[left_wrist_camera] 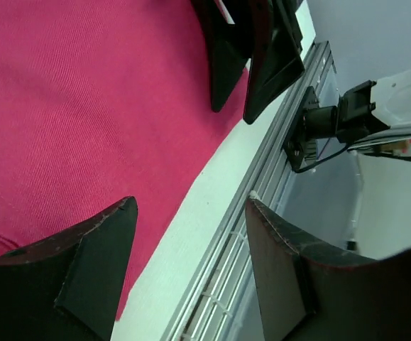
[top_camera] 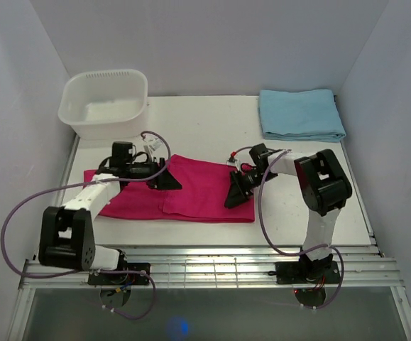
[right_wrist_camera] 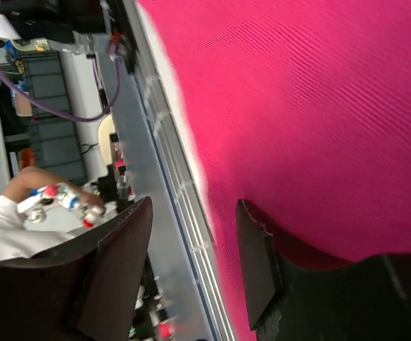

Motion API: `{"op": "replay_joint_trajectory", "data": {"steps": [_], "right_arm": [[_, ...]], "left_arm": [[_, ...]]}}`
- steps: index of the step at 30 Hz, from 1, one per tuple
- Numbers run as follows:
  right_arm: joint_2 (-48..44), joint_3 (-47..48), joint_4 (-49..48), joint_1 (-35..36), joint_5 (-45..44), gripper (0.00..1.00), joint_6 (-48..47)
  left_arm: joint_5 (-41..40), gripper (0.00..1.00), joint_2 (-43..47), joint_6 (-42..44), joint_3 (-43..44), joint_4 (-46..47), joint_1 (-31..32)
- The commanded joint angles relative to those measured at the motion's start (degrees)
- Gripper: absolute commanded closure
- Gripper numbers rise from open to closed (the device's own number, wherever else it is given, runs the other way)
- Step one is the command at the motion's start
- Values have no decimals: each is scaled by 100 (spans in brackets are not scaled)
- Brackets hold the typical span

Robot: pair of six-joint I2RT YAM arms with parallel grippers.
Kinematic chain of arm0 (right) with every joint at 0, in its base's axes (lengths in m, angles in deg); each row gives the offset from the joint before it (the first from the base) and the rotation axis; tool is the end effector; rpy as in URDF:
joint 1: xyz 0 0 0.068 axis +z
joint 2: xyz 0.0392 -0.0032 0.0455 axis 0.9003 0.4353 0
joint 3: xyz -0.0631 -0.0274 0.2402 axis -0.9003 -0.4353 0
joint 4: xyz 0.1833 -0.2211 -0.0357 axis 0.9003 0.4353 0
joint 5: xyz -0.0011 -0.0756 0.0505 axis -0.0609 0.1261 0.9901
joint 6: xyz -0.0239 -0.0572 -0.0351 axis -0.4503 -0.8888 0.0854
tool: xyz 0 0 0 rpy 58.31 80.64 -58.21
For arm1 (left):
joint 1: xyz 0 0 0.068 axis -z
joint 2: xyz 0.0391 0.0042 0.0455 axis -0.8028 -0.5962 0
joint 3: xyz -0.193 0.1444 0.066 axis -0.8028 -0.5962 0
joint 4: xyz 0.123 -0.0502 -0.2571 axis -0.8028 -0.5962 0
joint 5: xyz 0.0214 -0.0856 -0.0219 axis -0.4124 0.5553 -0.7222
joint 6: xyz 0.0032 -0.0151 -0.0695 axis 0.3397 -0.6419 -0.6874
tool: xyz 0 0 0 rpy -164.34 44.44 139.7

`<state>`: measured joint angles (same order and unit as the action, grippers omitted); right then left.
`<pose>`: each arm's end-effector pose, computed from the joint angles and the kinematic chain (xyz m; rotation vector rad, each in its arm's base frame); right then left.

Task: Fold and stack the trousers
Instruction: Fold the trousers

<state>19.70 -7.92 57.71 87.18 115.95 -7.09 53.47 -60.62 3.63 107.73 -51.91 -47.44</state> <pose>0.3025 0.1853 0.0821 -0.8237 2.5061 1.6560 0.2915 -0.0813 0.1779 0.4824 2.1982 -1.3425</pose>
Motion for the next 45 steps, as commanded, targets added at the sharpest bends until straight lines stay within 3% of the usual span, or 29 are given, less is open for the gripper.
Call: {"op": "replay_joint_trajectory", "data": {"steps": [1, 5, 6, 8, 14, 20, 22, 24, 30, 34, 37, 39, 42, 45], "right_arm": [[625, -168, 1013, -214, -175, 44, -971], [865, -378, 724, -768, -1254, 46, -567], [865, -397, 670, -1030, -1779, 46, -419], [839, -423, 617, -1408, -1856, 46, -417], [66, -2, 897, -1507, -2733, 47, -443], [-892, 508, 1398, -2032, -3770, 44, -593], [-972, 500, 1800, -2218, -3456, 45, -750], [-893, 491, 2162, -2385, -2965, 58, -1216], [-489, 297, 2831, -2307, -971, 59, -1639], [-181, 61, 2964, -2298, -783, 59, -1771], [-172, -273, 2385, -2122, -1641, 59, -1019], [-85, -292, 2104, -2131, -2718, 60, -682], [380, 76, 2277, -2131, -3757, 67, -646], [338, 604, 2541, -2219, -3720, 68, -811]], "left_arm": [[-247, 28, -718, -1341, -256, 1296, 248], [-635, 33, -2264, -1264, 15, 764, 152], [-774, 33, -2363, -1141, 60, 735, 143], [-942, 33, -2460, -1114, 148, 857, 151], [-1329, 30, -2777, -939, 1210, 508, 283], [-1540, 18, -1751, -604, 1765, 32, 188], [-1593, 15, -1390, -613, 1713, -56, 29], [-1278, 15, -1012, -595, 1634, -214, -304], [-671, 16, -528, -700, 1010, -145, -481], [-749, 16, -431, -675, 834, -144, -490], [-977, 16, -360, -657, 693, -188, -543], [-1188, 16, -351, -674, 623, -223, -717], [-1426, 16, -386, -631, 570, -381, -1236], [-1400, 15, -448, -219, 693, -863, -1833]]}}
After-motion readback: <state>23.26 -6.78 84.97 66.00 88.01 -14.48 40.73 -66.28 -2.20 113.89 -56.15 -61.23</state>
